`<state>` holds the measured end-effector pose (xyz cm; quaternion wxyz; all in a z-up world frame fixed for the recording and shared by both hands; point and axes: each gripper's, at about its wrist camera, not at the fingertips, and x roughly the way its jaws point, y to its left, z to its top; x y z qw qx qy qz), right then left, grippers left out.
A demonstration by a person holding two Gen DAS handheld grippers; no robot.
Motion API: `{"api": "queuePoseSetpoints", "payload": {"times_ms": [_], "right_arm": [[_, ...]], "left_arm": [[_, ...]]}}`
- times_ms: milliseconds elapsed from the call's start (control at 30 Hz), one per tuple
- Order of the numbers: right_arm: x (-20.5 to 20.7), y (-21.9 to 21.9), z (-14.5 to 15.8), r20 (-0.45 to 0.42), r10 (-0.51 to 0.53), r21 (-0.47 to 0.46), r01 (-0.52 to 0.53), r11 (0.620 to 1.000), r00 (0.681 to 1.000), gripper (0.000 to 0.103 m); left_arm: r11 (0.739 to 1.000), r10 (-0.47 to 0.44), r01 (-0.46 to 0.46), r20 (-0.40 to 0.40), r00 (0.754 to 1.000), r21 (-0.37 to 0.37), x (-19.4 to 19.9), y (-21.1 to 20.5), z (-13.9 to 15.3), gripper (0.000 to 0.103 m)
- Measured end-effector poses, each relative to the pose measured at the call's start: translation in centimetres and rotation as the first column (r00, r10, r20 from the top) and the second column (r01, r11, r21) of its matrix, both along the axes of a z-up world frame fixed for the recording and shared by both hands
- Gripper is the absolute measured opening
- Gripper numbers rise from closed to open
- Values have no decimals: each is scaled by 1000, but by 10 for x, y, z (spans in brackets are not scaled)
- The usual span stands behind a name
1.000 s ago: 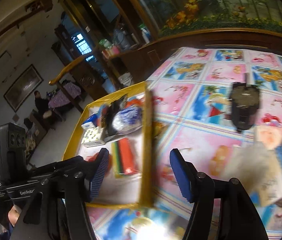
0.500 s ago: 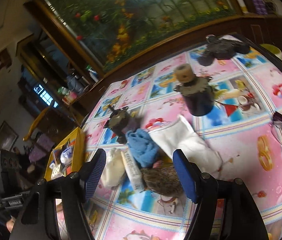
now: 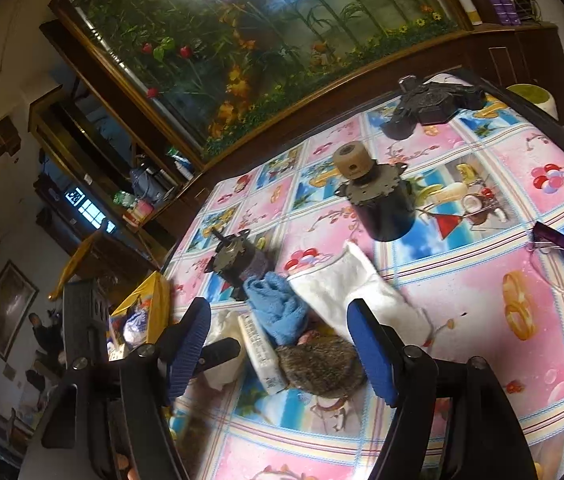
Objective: Organize soft objects
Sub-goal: 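Grasp the white cloth with the left tool while the right tool grasps the brown knit hat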
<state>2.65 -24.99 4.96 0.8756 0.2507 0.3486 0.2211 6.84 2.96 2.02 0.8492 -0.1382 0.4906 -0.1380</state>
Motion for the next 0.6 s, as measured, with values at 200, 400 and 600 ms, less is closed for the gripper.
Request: {"api": "queuePoseSetpoints", "payload": {"times_ms": [200,400,600], "right_arm": [[14,-18,-19,-86,-80,4,81,997,993,78],[2,3,-3,16,-41,-108,43,993,999,75],[10,34,-24,-65,133,-78,-138,987,989,66]], "left_arm": [[1000,1,-1,81,997,-5,-32,4,1,19],[999,-21,15,181,983,31,-65,6,-2,19],[1000,-13,16,169,985,-15,-68,18,-7,19]]}}
